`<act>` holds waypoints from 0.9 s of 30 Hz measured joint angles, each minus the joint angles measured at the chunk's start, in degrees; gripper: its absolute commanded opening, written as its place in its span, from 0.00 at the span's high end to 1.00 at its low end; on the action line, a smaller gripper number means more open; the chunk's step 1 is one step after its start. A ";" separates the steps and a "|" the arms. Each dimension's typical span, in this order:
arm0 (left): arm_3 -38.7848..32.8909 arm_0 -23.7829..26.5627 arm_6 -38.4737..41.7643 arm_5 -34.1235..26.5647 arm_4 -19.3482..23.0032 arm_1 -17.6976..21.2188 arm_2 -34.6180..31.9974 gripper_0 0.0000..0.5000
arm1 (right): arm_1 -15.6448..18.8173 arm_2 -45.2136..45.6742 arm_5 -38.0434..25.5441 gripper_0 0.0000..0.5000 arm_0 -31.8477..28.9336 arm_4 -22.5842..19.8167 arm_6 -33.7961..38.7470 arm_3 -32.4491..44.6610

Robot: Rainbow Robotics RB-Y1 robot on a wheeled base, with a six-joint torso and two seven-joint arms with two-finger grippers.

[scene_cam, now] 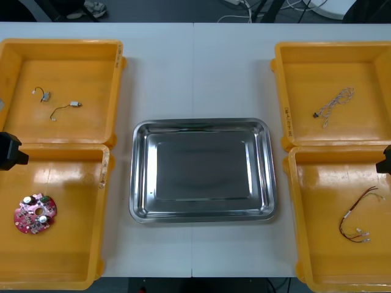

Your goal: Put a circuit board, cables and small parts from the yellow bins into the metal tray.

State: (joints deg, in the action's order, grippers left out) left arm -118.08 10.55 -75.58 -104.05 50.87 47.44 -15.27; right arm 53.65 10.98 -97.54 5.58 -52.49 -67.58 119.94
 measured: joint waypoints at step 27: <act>0.14 -2.24 -22.97 -0.03 1.32 0.74 0.11 0.00 | -2.59 0.89 2.72 0.00 -2.03 3.80 0.05 0.01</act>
State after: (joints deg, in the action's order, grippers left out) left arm -117.94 8.31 -98.55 -104.08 52.19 48.18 -15.15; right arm 51.06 11.87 -94.82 3.55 -48.69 -67.54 119.95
